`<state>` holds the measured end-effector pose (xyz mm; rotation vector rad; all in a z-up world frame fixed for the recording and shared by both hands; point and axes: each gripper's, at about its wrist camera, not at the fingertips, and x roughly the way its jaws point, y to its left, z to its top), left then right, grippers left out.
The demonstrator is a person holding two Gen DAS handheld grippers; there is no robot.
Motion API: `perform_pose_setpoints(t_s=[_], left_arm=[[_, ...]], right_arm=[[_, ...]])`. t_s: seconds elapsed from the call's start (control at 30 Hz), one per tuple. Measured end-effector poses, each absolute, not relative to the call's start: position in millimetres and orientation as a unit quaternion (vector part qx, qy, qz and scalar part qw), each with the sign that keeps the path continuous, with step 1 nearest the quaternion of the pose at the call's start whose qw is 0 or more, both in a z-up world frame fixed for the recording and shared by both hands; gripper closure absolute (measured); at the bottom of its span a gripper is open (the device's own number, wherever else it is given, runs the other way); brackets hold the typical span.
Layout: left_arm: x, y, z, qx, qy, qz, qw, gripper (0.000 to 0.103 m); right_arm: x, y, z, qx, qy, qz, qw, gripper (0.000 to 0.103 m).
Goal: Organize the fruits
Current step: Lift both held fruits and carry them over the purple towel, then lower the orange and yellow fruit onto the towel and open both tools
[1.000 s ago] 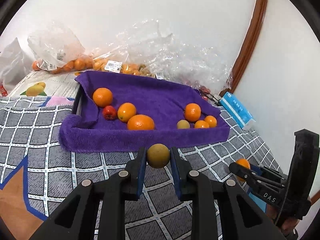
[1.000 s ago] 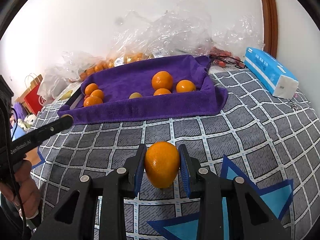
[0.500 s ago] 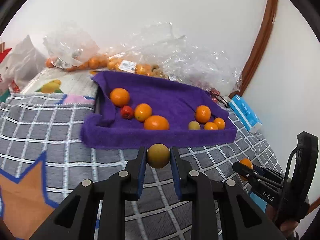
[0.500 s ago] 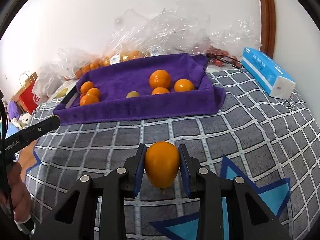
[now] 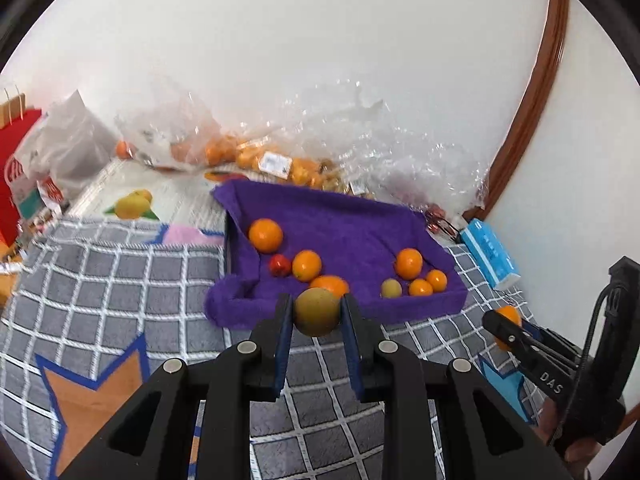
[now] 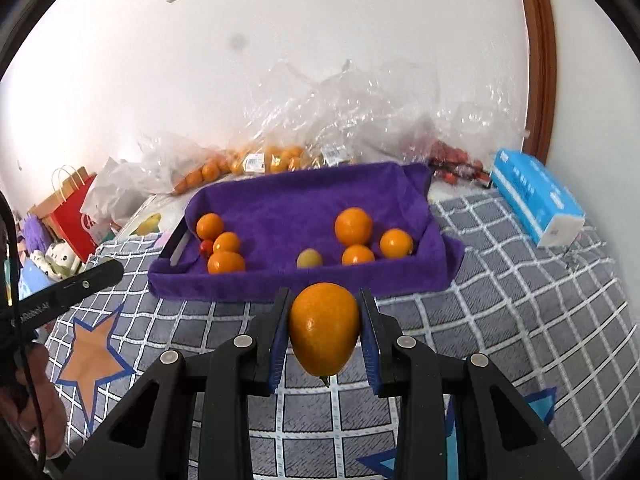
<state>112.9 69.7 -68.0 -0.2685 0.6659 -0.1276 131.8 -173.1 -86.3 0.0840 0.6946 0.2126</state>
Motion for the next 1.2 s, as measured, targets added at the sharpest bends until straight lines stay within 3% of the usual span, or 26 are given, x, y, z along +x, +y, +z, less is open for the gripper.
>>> perform_pose_setpoints(t_s=[1.2], left_arm=[[139.6,77.1,-30.9,-0.131,0.319,-0.058,0.937,0.08]], right_arm=[[150.8,-168.0,-59.7,0.018,0.324,0.097,0.941,0.071]])
